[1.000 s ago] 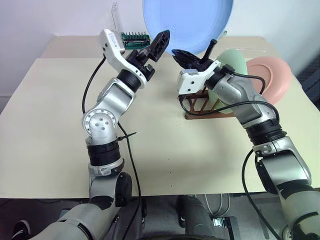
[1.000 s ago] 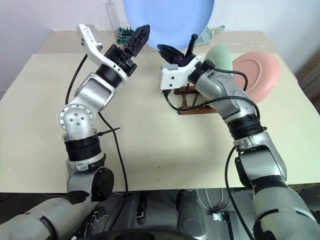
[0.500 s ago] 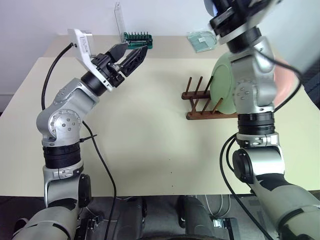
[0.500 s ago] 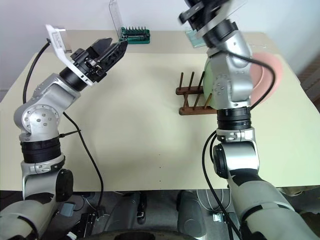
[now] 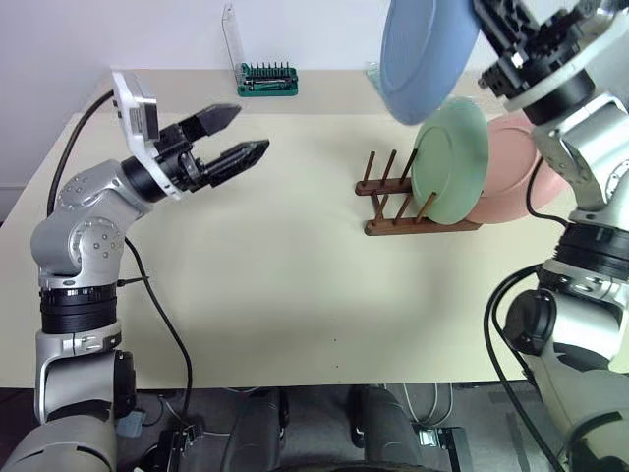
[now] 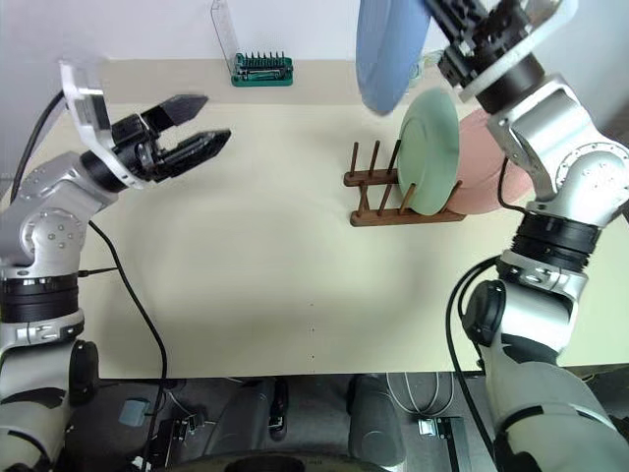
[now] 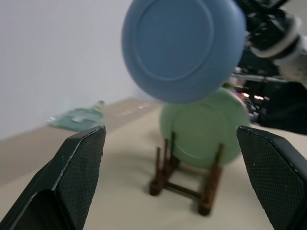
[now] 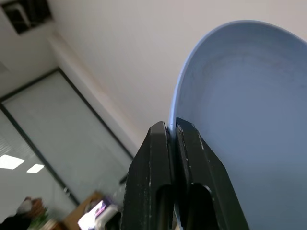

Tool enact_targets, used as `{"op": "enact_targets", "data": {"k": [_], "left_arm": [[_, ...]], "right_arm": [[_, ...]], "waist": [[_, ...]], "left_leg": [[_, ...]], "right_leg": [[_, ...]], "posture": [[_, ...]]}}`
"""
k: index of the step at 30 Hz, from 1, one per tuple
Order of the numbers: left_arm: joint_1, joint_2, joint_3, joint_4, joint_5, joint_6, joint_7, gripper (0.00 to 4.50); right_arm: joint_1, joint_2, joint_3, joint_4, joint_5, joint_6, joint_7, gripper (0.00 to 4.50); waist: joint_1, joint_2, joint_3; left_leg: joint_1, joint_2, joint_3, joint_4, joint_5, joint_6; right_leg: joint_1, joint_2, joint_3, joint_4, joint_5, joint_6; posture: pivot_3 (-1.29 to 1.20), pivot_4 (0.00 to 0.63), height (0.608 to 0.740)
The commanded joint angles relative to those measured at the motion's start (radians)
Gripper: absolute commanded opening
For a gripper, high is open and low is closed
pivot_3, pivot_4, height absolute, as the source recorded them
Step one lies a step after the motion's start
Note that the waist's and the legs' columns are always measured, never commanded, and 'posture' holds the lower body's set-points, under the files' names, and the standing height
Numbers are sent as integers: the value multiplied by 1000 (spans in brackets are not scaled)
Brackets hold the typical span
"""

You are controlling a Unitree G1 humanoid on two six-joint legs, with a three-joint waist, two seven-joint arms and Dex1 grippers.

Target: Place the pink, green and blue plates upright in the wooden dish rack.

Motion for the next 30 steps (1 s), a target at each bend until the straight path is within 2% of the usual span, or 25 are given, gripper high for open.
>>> {"op": "enact_targets", "data": {"k": [1, 7, 15, 30], "left_arm": [[28, 43, -17, -33, 28, -45, -86, 4444], [96, 71, -39, -67, 41, -46, -154, 4444], [125, 35, -54, -49, 98, -130, -155, 4444], [127, 19, -58, -70, 97, -140, -136, 4444]], "right_arm": [[41, -33, -27, -28, 48, 33, -19, 0], [89, -51, -63, -24, 77, 21, -66, 0], [105, -70, -65, -12, 157, 42, -102, 0], [198, -67, -38, -67, 172, 42, -86, 0]], "waist": [[0, 0, 0], [-1, 0, 0], [0, 0, 0], [0, 0, 0]], "left_leg": [[0, 0, 0, 0, 0, 0], [0, 0, 0, 0, 0, 0], [0, 0, 0, 0, 0, 0], [0, 0, 0, 0, 0, 0]], "right_leg": [[0, 0, 0, 0, 0, 0], [-1, 0, 0, 0, 0, 0], [-1, 0, 0, 0, 0, 0], [-1, 0, 0, 0, 0, 0]], "posture": [[0, 150, 724], [0, 150, 724], [0, 150, 724], [0, 150, 724]]}}
